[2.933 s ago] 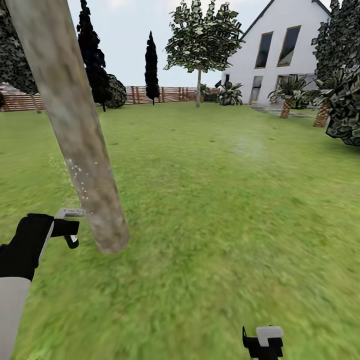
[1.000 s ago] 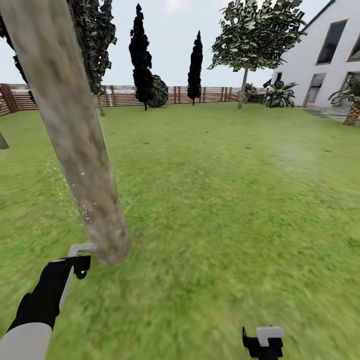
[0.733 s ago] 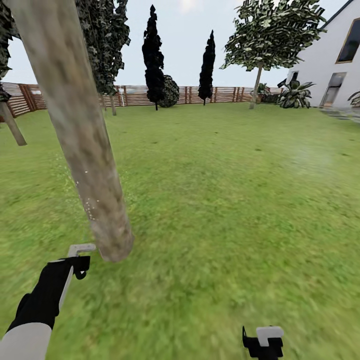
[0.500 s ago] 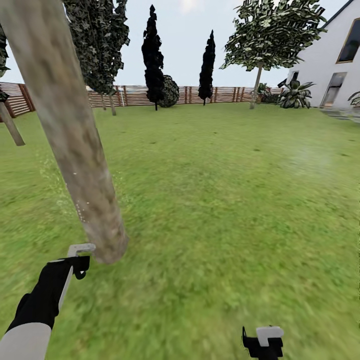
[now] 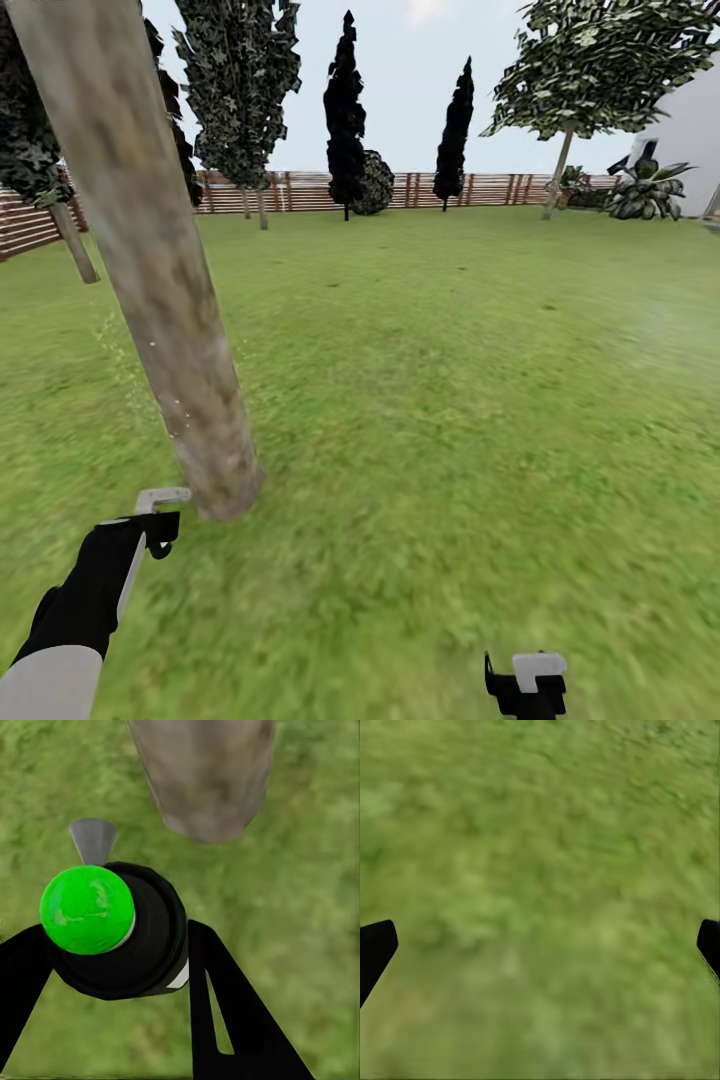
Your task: In the garden, pick up the pesticide atomizer on the floor and spray pesticide onto both trees until each tree trunk is fully covered.
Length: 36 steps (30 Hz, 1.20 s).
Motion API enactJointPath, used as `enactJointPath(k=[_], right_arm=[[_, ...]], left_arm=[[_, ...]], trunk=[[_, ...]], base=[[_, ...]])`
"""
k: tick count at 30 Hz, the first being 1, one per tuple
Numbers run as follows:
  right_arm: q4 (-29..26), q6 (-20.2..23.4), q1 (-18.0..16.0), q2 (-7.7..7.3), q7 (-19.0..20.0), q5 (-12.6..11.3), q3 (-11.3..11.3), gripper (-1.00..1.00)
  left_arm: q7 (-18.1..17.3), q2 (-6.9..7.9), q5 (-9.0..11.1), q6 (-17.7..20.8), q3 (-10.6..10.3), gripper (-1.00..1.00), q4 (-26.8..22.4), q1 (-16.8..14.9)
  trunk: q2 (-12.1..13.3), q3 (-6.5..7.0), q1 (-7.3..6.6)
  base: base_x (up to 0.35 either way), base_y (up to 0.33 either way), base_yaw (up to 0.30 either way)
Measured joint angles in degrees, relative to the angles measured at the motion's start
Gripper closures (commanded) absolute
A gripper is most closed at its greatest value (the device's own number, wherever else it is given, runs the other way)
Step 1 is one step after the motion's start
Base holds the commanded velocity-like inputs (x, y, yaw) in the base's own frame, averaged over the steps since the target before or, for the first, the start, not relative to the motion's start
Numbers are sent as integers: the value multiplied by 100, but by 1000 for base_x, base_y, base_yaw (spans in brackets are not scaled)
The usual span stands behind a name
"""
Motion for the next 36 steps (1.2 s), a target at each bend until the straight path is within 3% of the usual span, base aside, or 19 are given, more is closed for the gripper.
enactJointPath(k=[23,31,34,36], right_arm=[[6,0,0,0,0,0,0,-100],[8,0,0,-12,-4,-1,-9,-100],[8,0,0,-17,-4,0,-9,-100],[8,2,0,-13,-1,0,-9,-100]], left_arm=[[-8,-44,8,-27,-28,100,56,0],[-4,-32,19,-8,-21,100,-10,-5],[-7,-54,19,16,-51,100,-28,-111],[-34,-47,12,61,-60,100,19,-394]], trunk=[[0,0,0],[0,0,0],[0,0,0],[0,1,0]], base=[[140,-264,190],[16,-41,92],[0,0,0],[0,0,0]])
